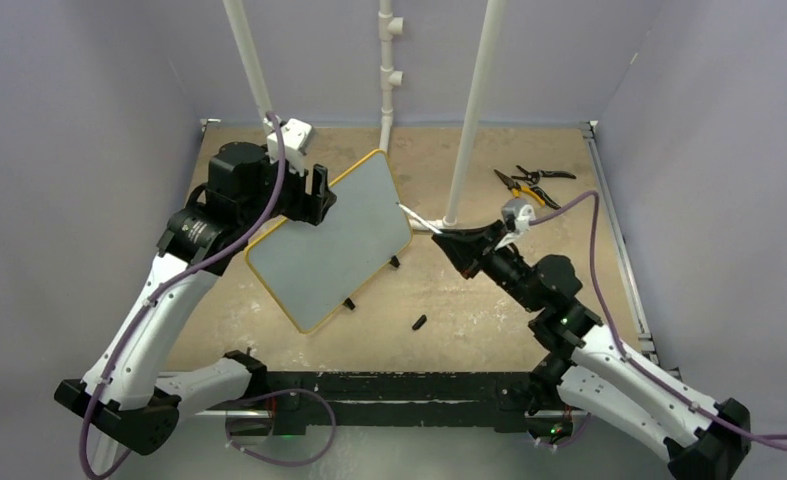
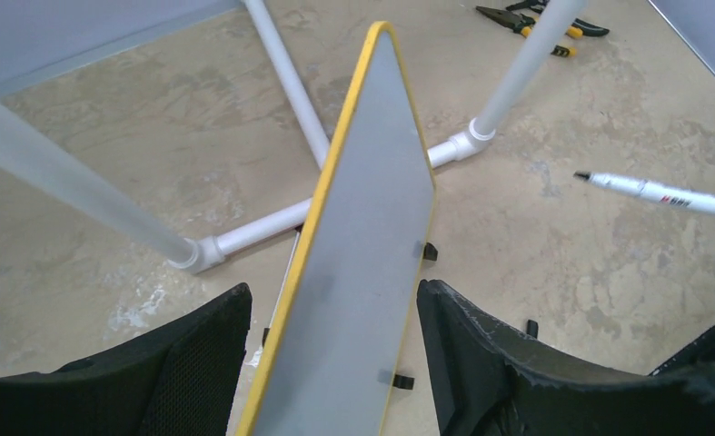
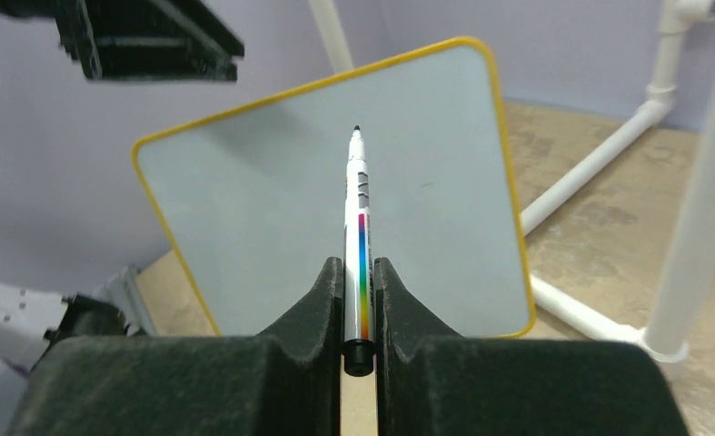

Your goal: Write a sentence on the whiteboard

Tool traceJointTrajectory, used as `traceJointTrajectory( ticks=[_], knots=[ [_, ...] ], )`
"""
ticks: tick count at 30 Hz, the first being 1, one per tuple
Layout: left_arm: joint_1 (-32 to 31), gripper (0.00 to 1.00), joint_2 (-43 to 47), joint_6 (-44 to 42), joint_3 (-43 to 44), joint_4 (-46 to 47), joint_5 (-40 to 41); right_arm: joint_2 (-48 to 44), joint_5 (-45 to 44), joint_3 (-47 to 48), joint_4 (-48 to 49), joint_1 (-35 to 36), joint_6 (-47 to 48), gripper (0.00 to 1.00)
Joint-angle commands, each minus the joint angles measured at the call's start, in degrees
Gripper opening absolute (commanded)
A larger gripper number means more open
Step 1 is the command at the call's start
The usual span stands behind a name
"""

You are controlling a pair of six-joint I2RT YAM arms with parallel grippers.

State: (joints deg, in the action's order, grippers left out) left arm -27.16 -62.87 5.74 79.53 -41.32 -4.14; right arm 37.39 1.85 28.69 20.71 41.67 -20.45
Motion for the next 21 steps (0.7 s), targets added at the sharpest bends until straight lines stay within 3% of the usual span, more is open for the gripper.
traceJointTrajectory(
  ticks=[1, 9, 14, 21],
  knots=[
    [2.2, 0.67, 0.7, -2.4, -0.6, 1.3, 1.8, 4.8, 10.3, 2.9, 6.8, 0.2, 1.9, 0.00],
    [8.0, 0.64, -1.4, -3.7, -3.2, 4.5, -5.7, 11.2, 15.6, 4.7, 11.2, 3.5, 2.4, 0.00],
    [12.7, 0.57, -2.5, -2.4, -5.4, 8.9, -15.6, 16.5, 12.6, 7.5, 12.9, 9.0, 4.3, 0.00],
    [16.1, 0.45, -2.2, -1.8, -9.6, 14.3, -22.2, 25.6, 9.7, 12.4, 16.7, 15.2, 6.3, 0.00]
  ],
)
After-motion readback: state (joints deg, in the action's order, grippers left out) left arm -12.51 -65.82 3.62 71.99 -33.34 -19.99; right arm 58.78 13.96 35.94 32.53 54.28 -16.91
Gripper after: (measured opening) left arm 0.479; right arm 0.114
